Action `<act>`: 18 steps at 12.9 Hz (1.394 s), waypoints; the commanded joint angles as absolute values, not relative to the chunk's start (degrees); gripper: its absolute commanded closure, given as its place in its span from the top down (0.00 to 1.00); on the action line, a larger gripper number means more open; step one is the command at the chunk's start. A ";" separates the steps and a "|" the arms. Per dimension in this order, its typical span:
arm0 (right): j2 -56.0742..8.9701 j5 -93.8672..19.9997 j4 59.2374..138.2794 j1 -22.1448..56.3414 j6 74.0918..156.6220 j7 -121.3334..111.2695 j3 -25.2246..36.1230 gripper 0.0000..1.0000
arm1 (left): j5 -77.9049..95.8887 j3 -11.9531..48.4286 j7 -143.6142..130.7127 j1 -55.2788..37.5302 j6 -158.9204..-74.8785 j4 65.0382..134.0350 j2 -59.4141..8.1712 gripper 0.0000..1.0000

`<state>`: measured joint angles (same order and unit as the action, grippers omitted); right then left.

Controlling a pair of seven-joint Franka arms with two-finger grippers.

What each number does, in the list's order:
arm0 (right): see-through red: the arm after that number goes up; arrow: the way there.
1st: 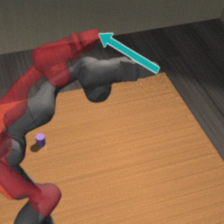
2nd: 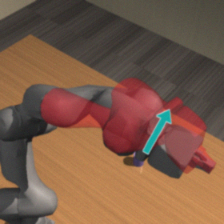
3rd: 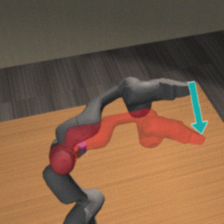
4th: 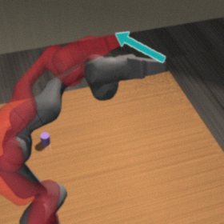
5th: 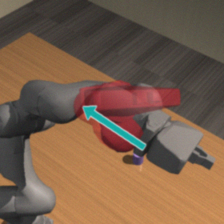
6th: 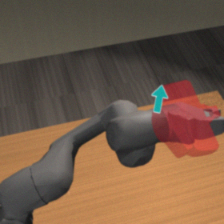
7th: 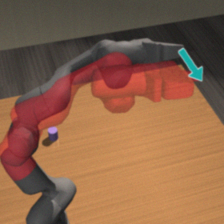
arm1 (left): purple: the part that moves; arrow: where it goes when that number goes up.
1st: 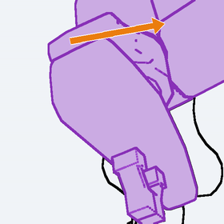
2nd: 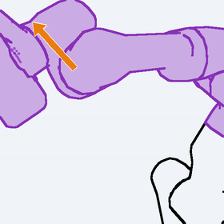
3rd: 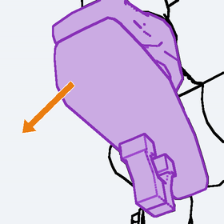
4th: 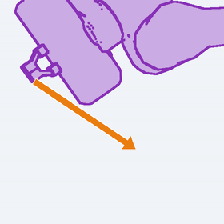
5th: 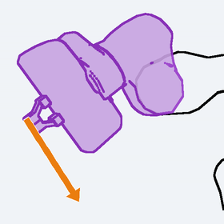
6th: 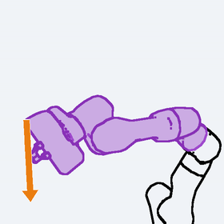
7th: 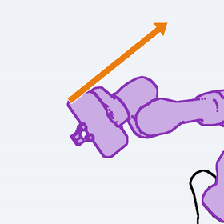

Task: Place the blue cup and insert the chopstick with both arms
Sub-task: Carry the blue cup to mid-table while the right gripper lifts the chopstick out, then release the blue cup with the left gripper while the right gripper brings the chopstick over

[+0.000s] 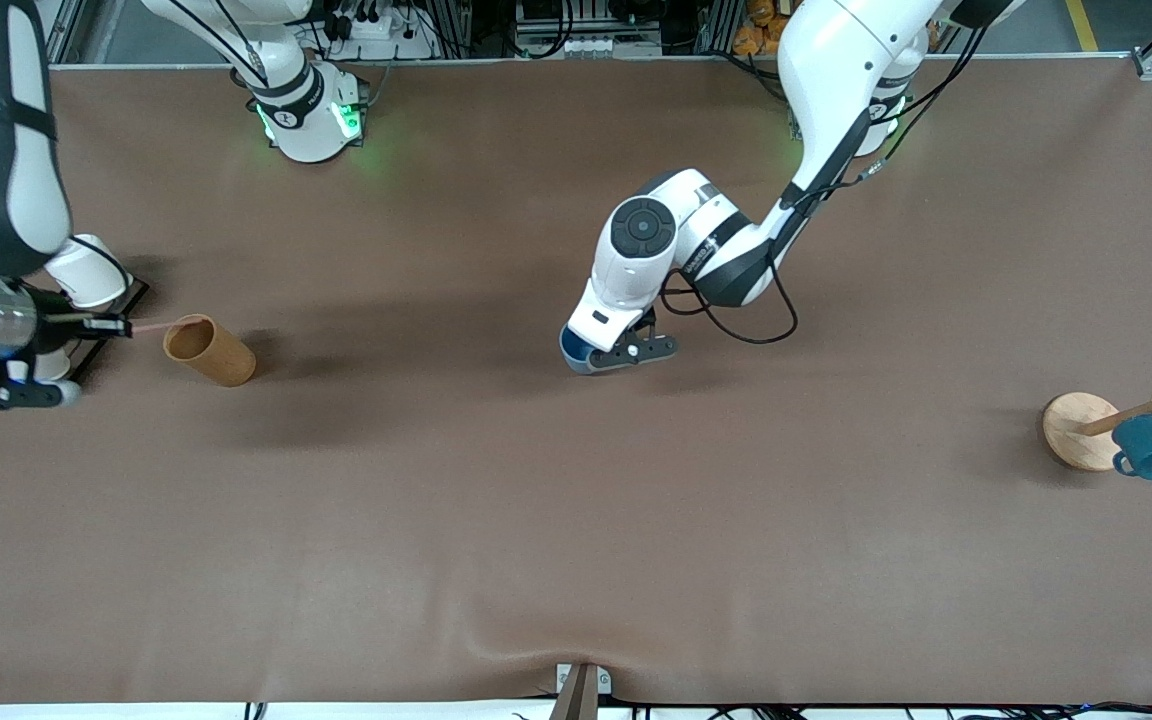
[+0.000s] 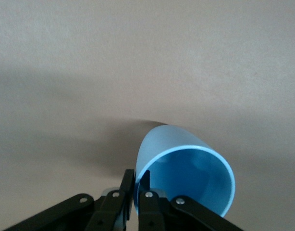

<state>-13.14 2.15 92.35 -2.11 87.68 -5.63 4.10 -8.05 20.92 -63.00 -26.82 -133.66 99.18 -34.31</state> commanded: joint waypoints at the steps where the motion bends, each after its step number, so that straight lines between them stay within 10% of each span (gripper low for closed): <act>1: -13.27 2.11 88.95 -2.29 85.69 -8.95 3.34 0.00 | -9.93 20.21 -67.58 -28.04 -132.71 97.21 -34.37 1.00; 9: -13.62 1.06 83.32 2.71 92.78 -10.37 -9.83 0.00 | -9.14 20.65 -67.33 -20.14 -117.10 90.20 -24.44 1.00; 18: -21.61 1.93 83.14 25.03 108.60 -1.33 -10.02 0.00 | -8.97 20.92 -53.21 -6.78 -98.01 86.57 -14.34 1.00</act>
<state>-19.66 1.28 84.28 21.96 105.50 -4.26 -10.45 -8.22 20.21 -57.67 -9.33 -101.08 86.00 -16.86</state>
